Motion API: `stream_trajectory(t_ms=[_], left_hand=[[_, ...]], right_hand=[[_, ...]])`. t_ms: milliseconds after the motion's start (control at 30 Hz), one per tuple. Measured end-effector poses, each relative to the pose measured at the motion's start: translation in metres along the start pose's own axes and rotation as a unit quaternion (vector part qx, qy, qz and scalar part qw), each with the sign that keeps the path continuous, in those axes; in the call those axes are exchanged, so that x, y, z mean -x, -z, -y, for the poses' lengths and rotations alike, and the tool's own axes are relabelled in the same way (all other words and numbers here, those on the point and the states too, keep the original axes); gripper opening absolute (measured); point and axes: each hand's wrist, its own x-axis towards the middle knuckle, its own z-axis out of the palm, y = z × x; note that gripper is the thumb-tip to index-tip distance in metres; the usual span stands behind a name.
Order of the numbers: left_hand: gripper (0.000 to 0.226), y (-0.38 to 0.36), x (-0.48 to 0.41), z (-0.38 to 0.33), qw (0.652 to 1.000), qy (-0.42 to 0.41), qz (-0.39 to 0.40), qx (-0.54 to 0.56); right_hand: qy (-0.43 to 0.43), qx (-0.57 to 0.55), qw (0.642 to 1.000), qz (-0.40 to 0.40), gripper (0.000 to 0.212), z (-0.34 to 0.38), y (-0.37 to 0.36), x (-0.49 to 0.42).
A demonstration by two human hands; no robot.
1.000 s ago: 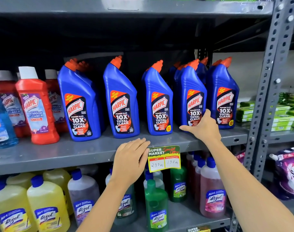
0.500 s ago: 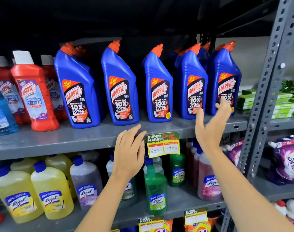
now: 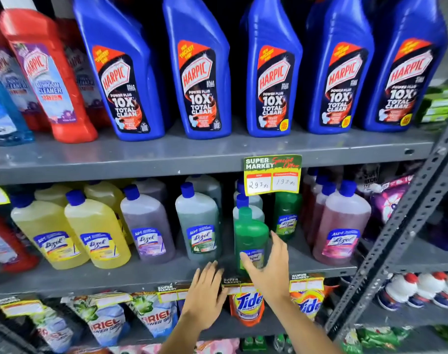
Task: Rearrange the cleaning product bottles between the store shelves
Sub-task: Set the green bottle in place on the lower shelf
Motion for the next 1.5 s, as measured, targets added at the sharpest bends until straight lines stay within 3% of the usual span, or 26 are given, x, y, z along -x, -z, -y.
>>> stream_trajectory(t_ms=[67,233,433,867,1100,1500], left_hand=[[0.071,-0.009,0.003,0.004,0.999,0.012,0.040,-0.010],[0.068,-0.015,0.004,0.009,0.998,0.006,0.056,-0.037],[0.064,-0.015,0.004,0.010,0.997,-0.013,0.061,-0.039],[0.065,-0.016,0.006,0.010,0.997,-0.022,0.063,-0.040],[0.069,-0.019,0.007,0.012,0.997,-0.019,0.060,-0.032],[0.064,-0.016,0.006,0.010,0.997,-0.013,0.063,-0.038]], right_hand=[[-0.022,0.004,1.000,0.015,0.099,-0.002,-0.006,0.002],[-0.071,0.026,0.997,0.012,0.116,-0.003,-0.021,0.000],[-0.105,0.057,0.993,-0.003,0.098,-0.016,-0.033,-0.001],[-0.130,0.038,0.989,-0.066,0.088,-0.063,0.036,-0.045],[-0.142,-0.006,0.988,-0.058,0.111,-0.064,0.030,-0.040],[-0.144,-0.004,0.988,-0.058,0.100,-0.069,0.024,-0.047]])
